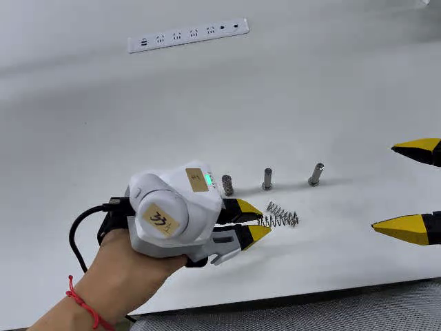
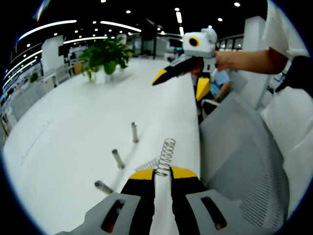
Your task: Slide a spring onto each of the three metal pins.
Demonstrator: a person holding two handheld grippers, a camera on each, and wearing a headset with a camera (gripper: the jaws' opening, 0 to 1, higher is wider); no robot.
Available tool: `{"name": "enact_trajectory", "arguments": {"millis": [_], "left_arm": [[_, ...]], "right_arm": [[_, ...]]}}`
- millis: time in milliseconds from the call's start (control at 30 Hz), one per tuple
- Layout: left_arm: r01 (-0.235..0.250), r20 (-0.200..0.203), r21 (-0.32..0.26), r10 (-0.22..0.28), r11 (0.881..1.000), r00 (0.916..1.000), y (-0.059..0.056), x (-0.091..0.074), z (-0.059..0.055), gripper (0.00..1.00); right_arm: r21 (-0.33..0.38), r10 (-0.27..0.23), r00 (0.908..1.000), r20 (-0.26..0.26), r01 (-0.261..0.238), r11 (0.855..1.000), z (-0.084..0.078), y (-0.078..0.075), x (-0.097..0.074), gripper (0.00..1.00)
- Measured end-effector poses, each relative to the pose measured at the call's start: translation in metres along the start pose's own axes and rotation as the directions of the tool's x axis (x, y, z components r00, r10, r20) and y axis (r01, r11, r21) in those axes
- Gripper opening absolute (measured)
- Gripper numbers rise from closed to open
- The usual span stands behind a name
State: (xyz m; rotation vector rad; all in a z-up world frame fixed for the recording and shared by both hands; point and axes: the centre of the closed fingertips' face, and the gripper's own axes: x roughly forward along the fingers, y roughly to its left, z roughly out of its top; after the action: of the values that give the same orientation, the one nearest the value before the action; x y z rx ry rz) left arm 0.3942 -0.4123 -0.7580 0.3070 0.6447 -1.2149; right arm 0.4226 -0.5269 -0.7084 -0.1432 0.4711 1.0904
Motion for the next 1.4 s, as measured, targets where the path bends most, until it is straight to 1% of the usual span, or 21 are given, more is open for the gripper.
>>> {"name": "enact_trajectory", "arguments": {"millis": [67, 100, 167, 233, 300, 333, 400, 467, 533, 600, 700, 800, 867, 900, 933, 1000, 1100, 1200, 1233, 1300, 1400], "left_arm": [[-0.003, 0.022, -0.011, 0.003, 1.0, 0.9998, 0.0, -0.002, 0.005, 0.11], [-0.004, 0.033, -0.015, 0.005, 1.0, 0.9994, 0.001, -0.003, 0.007, 0.11], [-0.009, 0.057, -0.023, 0.01, 1.0, 0.9983, 0.001, -0.005, 0.013, 0.11], [-0.012, 0.082, -0.038, 0.015, 0.999, 0.9965, 0.002, -0.007, 0.018, 0.11], [-0.016, 0.114, -0.06, 0.023, 0.998, 0.9932, 0.004, -0.01, 0.024, 0.11], [-0.017, 0.133, -0.071, 0.026, 0.997, 0.9907, 0.005, -0.012, 0.028, 0.11], [-0.015, 0.169, -0.093, 0.031, 0.996, 0.9851, 0.006, -0.016, 0.035, 0.11], [-0.017, 0.192, -0.107, 0.037, 0.994, 0.9806, 0.008, -0.019, 0.039, 0.11], [-0.014, 0.225, -0.129, 0.043, 0.992, 0.9733, 0.009, -0.022, 0.045, 0.11], [-0.008, 0.258, -0.15, 0.047, 0.989, 0.965, 0.011, -0.025, 0.051, 0.11], [0.0, 0.294, -0.177, 0.053, 0.984, 0.9543, 0.014, -0.028, 0.058, 0.11], [0.007, 0.319, -0.192, 0.056, 0.981, 0.9462, 0.015, -0.03, 0.063, 0.11], [0.018, 0.34, -0.206, 0.054, 0.978, 0.9389, 0.015, -0.031, 0.066, 0.11], [0.021, 0.35, -0.212, 0.056, 0.977, 0.9349, 0.015, -0.032, 0.068, 0.11], [0.024, 0.358, -0.218, 0.058, 0.976, 0.9318, 0.015, -0.033, 0.07, 0.11], [0.035, 0.383, -0.24, 0.061, 0.97, 0.9216, 0.015, -0.035, 0.074, 0.11], [0.041, 0.4, -0.25, 0.064, 0.967, 0.9144, 0.015, -0.036, 0.076, 0.11], [0.046, 0.407, -0.253, 0.063, 0.966, 0.9114, 0.015, -0.036, 0.078, 0.11], [0.047, 0.41, -0.252, 0.062, 0.967, 0.9101, 0.014, -0.037, 0.079, 0.11], [0.052, 0.415, -0.254, 0.061, 0.966, 0.9079, 0.014, -0.037, 0.081, 0.11], [0.056, 0.421, -0.255, 0.058, 0.965, 0.9054, 0.013, -0.037, 0.082, 0.11]], "right_arm": [[0.008, 0.008, 0.9995, 0.032, -0.008, 1.0, 0.009, 0.003, 0.003, 0.65], [0.034, 0.023, 0.9983, 0.053, -0.025, 0.999, 0.015, 0.008, 0.005, 0.63], [0.084, 0.044, 0.9962, 0.076, -0.05, 0.995, 0.019, 0.011, 0.008, 0.56], [0.092, 0.05, 0.994, 0.098, -0.059, 0.994, 0.024, 0.013, 0.013, 0.53], [0.131, 0.058, 0.9901, 0.128, -0.075, 0.989, 0.029, 0.017, 0.018, 0.49], [0.16, 0.064, 0.9854, 0.158, -0.089, 0.983, 0.035, 0.021, 0.022, 0.47], [0.2, 0.073, 0.9783, 0.194, -0.112, 0.973, 0.042, 0.027, 0.027, 0.43], [0.222, 0.081, 0.9754, 0.205, -0.127, 0.967, 0.044, 0.03, 0.032, 0.39], [0.247, 0.071, 0.9711, 0.228, -0.128, 0.96, 0.048, 0.031, 0.036, 0.35], [0.283, 0.066, 0.9632, 0.26, -0.142, 0.949, 0.054, 0.032, 0.039, 0.31], [0.323, 0.062, 0.9543, 0.292, -0.16, 0.933, 0.061, 0.033, 0.043, 0.31], [0.335, 0.063, 0.9483, 0.311, -0.171, 0.927, 0.066, 0.035, 0.045, 0.29], [0.364, 0.056, 0.9417, 0.332, -0.182, 0.914, 0.071, 0.035, 0.047, 0.27], [0.378, 0.05, 0.936, 0.349, -0.189, 0.906, 0.074, 0.035, 0.048, 0.26], [0.381, 0.051, 0.9327, 0.357, -0.195, 0.904, 0.076, 0.035, 0.048, 0.25], [0.392, 0.051, 0.9269, 0.372, -0.207, 0.897, 0.079, 0.037, 0.049, 0.24], [0.402, 0.058, 0.9207, 0.386, -0.224, 0.888, 0.083, 0.041, 0.053, 0.23], [0.417, 0.057, 0.9084, 0.414, -0.245, 0.875, 0.089, 0.043, 0.054, 0.2], [0.423, 0.054, 0.9065, 0.419, -0.247, 0.872, 0.089, 0.042, 0.054, 0.2], [0.425, 0.048, 0.9053, 0.422, -0.244, 0.872, 0.09, 0.041, 0.054, 0.18], [0.437, 0.04, 0.8999, 0.434, -0.249, 0.864, 0.092, 0.039, 0.053, 0.14]]}}
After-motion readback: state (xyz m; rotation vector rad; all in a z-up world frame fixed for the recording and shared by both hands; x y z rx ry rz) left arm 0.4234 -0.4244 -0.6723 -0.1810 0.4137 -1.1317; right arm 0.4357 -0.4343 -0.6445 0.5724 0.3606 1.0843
